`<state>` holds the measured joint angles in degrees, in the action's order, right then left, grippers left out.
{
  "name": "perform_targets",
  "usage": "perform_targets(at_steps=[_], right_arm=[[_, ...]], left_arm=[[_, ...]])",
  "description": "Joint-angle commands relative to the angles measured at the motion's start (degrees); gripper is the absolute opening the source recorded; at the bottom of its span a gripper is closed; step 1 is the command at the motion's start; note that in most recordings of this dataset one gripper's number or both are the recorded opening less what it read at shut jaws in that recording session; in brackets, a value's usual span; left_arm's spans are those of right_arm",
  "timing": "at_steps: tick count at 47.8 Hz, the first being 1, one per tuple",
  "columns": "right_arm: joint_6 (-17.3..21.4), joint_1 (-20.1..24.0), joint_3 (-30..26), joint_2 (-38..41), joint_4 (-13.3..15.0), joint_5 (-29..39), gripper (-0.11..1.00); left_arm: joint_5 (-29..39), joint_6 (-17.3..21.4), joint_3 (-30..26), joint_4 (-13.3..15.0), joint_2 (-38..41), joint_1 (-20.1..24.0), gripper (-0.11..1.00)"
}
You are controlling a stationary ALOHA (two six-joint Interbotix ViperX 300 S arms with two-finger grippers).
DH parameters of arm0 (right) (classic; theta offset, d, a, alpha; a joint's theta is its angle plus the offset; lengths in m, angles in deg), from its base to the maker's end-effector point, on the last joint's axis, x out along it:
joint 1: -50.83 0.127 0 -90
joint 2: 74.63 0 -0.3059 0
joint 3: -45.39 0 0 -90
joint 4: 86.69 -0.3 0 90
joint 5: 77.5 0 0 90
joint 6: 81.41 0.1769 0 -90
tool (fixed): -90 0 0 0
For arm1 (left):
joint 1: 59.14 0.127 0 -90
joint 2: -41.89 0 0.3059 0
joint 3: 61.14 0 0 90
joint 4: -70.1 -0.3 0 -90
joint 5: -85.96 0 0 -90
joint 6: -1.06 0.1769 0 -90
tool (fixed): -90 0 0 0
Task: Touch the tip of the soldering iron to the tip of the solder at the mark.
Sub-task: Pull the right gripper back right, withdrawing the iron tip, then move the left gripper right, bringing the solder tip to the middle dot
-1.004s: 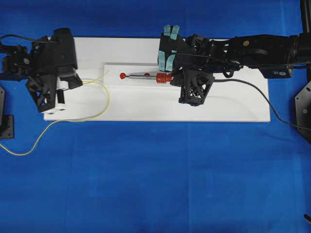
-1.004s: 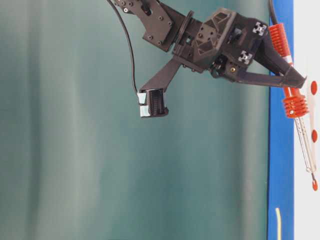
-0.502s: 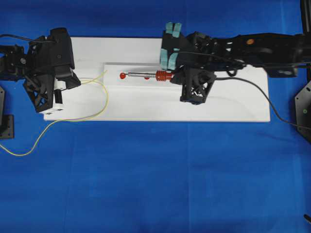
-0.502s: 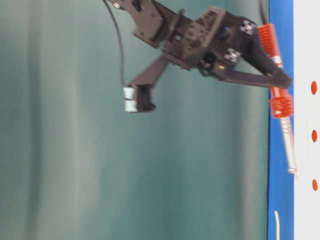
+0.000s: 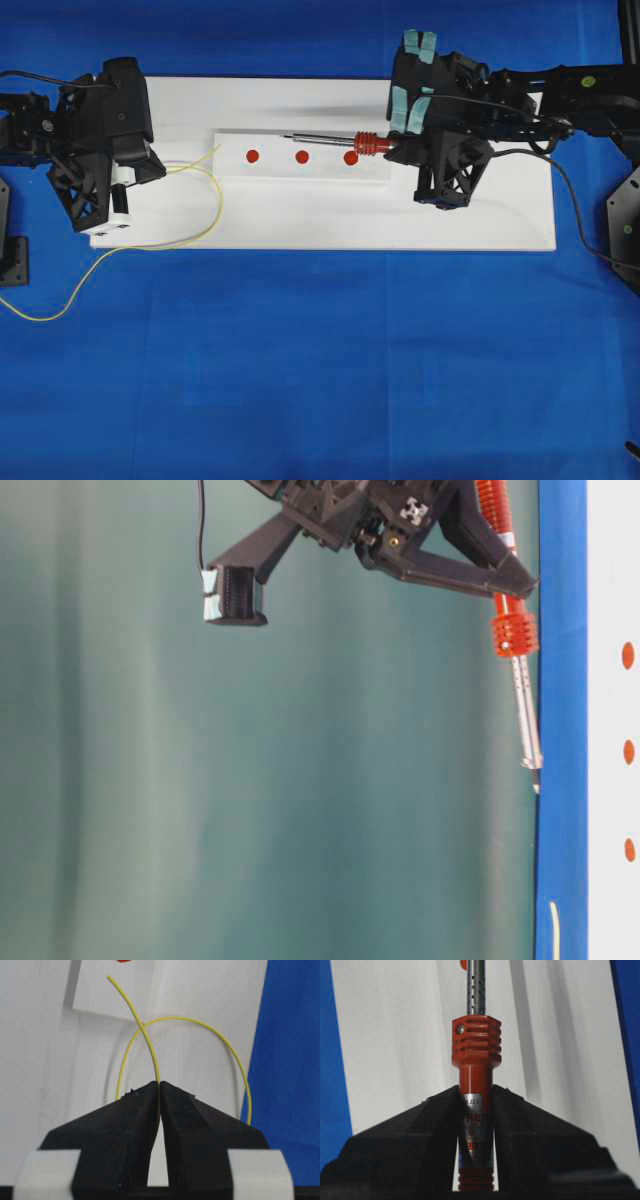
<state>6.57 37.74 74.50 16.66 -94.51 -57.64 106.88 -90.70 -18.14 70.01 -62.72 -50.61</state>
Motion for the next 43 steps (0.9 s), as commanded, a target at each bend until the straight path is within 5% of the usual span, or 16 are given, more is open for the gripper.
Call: perform_targets(at_steps=[1,29,43], right_arm=[[0.09,0.00,-0.53,-1.41,0.09,-0.35,0.06],[0.09,0.00,2.20,-3.69,0.09,-0.62,0.06],[0.09,0.00,2.20,-3.69,0.09,-0.62,0.06]], left_arm=[[-0.26,-0.09,-0.79,-0.09,-0.18,0.00,0.02],[-0.70,-1.14,-0.97,-0.09,0.00,0.00,0.02],[-2.55,-0.97,-7.12,-0.09,6.50,-0.88,0.02]])
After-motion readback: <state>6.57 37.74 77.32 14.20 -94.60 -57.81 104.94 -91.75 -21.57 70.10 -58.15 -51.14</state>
